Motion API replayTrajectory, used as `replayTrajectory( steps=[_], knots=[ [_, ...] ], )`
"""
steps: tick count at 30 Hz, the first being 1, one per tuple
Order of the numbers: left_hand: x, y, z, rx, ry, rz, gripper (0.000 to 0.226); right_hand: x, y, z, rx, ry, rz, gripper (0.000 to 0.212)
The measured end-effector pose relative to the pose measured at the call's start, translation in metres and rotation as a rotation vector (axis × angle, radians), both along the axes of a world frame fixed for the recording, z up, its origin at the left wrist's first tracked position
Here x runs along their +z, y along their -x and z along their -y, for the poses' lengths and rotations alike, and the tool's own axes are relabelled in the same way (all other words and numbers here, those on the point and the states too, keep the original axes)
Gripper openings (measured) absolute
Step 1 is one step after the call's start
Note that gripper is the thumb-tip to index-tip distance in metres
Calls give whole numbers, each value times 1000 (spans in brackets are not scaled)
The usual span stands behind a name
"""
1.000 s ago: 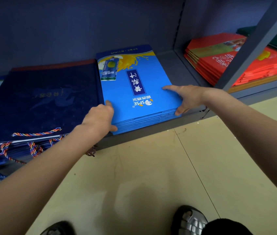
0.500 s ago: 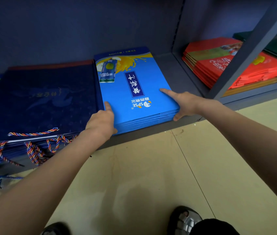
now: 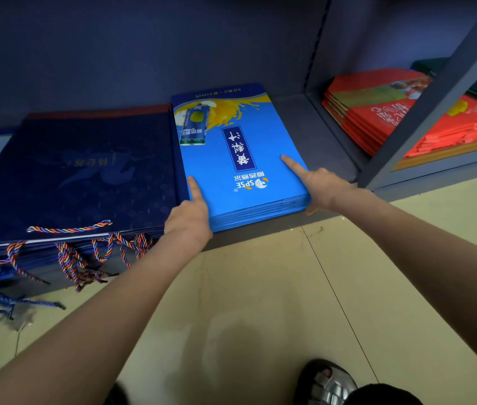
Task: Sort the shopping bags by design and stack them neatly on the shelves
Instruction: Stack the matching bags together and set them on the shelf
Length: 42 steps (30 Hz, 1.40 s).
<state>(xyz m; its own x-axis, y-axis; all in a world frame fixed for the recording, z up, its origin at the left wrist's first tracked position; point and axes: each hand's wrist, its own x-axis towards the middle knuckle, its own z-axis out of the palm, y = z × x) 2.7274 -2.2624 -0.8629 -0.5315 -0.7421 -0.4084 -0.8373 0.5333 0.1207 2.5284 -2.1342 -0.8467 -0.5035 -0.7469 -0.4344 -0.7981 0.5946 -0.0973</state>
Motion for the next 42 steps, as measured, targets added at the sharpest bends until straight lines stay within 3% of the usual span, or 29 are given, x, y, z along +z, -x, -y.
replayTrajectory(
  steps=[7, 15, 21, 28, 34, 42],
  knots=[
    [-7, -13, -7, -95, 175, -55, 97, 2, 3, -1, -17, 38, 28, 123],
    [2, -14, 2, -166, 148, -60, 99, 3, 7, -1, -48, 64, 70, 118],
    [2, -13, 3, -96, 80, -78, 101, 3, 4, 1, -68, 54, 62, 118],
    [-3, -9, -3, -54, 89, -87, 98, -7, 0, -1, -142, 111, 131, 118],
    [-4, -6, -15, -137, 144, -115, 90, -9, 9, -22, -137, 105, 85, 114],
    [-4, 19, -20, -124, 73, -159, 98, 3, 38, -22, -135, 62, 79, 122]
  ],
)
